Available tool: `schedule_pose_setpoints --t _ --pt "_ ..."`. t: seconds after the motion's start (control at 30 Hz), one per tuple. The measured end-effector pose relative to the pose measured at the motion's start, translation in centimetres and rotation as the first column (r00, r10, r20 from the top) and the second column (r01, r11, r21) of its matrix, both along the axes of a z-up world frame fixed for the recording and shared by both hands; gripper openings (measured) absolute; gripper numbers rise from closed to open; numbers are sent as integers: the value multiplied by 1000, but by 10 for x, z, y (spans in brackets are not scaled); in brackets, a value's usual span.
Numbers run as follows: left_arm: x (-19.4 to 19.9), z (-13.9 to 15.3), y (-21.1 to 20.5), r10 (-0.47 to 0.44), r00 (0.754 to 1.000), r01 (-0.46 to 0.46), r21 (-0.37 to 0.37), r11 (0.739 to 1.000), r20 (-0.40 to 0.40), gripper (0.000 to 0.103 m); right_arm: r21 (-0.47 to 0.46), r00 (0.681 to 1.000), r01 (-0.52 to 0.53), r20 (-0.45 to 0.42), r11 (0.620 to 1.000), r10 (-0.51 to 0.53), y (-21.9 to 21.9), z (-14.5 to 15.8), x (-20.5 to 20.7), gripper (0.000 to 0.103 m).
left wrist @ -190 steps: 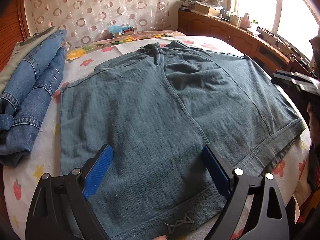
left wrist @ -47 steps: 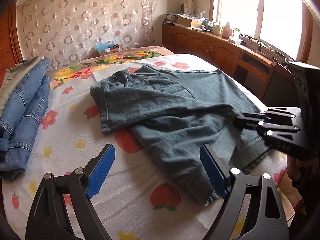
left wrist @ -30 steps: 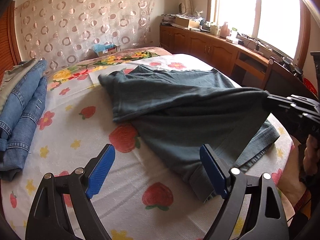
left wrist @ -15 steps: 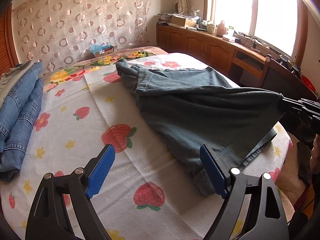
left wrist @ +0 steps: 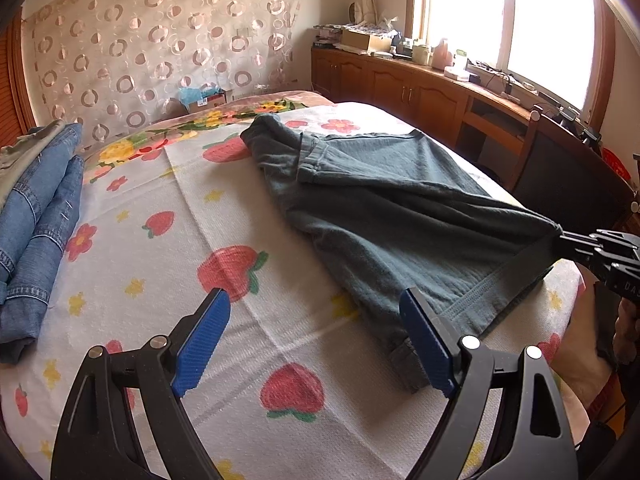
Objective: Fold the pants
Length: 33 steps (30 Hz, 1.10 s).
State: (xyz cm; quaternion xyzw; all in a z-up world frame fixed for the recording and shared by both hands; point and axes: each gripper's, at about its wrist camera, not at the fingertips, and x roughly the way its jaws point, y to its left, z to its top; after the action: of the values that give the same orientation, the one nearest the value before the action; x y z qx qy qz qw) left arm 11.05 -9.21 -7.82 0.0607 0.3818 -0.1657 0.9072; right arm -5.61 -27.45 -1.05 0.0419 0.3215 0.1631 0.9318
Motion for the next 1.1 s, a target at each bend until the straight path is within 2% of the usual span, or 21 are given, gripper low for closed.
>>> schedule_pose_setpoints --t 0.2,0.43,0.77,1.1 --pt "0 -2 -2 -3 1000 3 1 1000 -4 87 -7 1000 -2 -10 1000 2 -4 6 0 8" --pt "0 -3 -2 1 1000 -1 -3 1000 -4 87 -5 999 8 -32 1000 -8 -10 -4 5 8" --pt "1 6 13 36 999 -35 -29 999 29 87 -15 1000 29 10 999 -29 -15 12 4 29" --pt "7 22 27 62 996 -59 -44 997 59 87 -38 995 -67 78 997 70 22 31 34 31"
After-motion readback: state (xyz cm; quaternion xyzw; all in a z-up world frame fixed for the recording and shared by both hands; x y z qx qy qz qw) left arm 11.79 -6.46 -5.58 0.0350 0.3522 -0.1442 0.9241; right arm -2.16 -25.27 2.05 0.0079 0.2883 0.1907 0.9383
